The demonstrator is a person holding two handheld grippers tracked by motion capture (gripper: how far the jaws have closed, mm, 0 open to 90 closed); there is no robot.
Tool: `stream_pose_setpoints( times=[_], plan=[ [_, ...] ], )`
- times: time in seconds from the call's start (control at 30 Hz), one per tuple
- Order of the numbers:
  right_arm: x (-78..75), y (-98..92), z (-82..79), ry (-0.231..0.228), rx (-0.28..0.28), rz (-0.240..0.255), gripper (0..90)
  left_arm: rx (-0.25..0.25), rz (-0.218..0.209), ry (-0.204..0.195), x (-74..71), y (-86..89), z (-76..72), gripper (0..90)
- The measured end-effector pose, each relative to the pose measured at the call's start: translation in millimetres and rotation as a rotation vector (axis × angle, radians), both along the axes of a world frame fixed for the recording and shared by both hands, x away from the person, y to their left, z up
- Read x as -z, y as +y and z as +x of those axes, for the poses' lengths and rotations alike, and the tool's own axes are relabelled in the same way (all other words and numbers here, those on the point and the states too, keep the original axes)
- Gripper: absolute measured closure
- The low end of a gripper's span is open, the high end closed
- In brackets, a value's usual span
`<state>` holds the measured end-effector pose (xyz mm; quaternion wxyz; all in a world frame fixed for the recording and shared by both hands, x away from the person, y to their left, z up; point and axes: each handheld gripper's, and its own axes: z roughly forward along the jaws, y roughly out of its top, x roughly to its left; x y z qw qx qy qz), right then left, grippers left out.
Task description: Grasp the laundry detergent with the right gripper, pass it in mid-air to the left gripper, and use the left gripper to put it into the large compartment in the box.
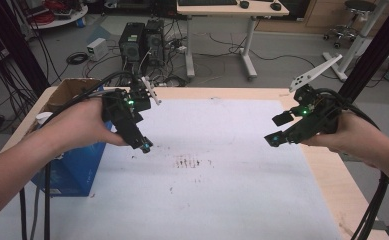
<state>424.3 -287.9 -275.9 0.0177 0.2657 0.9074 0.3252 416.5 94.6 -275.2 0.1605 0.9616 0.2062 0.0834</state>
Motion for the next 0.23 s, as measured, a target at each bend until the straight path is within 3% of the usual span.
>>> stream_pose_setpoints(
  times=[0.23],
  plan=[
    [-0.2, -1.3, 0.8, -0.004, 0.002, 0.001, 20.8, -0.007, -0.004, -0.005, -0.6, 0.1, -0.2, 20.8]
  ],
)
